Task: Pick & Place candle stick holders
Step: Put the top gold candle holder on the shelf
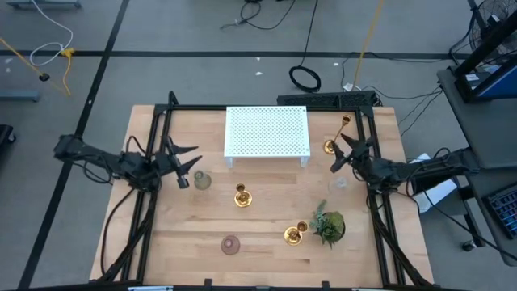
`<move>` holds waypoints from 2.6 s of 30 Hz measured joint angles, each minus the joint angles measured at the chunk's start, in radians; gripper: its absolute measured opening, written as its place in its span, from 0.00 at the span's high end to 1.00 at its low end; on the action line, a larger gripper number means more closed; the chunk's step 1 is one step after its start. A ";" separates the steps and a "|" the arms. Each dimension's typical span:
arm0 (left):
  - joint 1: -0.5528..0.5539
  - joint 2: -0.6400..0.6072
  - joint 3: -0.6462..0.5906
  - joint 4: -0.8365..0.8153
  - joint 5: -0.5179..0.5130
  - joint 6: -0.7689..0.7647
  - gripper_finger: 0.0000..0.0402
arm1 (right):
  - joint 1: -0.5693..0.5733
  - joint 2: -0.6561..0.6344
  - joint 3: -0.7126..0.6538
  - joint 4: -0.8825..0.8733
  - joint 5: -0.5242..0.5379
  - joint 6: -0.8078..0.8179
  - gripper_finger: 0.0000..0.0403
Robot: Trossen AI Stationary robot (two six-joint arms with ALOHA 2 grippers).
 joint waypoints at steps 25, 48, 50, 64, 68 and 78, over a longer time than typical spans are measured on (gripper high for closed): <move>0.260 0.170 0.067 0.029 0.040 -0.123 0.63 | -0.529 0.252 0.000 -0.002 -0.304 0.187 0.53; 0.260 0.227 0.067 -0.058 0.040 -0.192 0.63 | -0.502 0.292 0.101 0.313 -0.276 -0.045 0.98; 0.260 0.227 0.067 -0.058 0.040 -0.199 0.63 | -0.485 0.292 0.157 0.322 -0.279 -0.069 0.98; 0.260 0.227 0.067 -0.015 0.124 -0.196 0.63 | -0.388 0.598 0.616 0.137 -0.463 -0.104 0.98; 0.260 0.227 0.067 -0.002 0.234 -0.184 0.63 | -0.418 0.743 0.686 0.129 -0.512 -0.069 0.98; 0.260 0.227 0.067 -0.012 0.274 -0.189 0.63 | -0.558 0.949 0.774 0.118 -0.637 0.067 0.97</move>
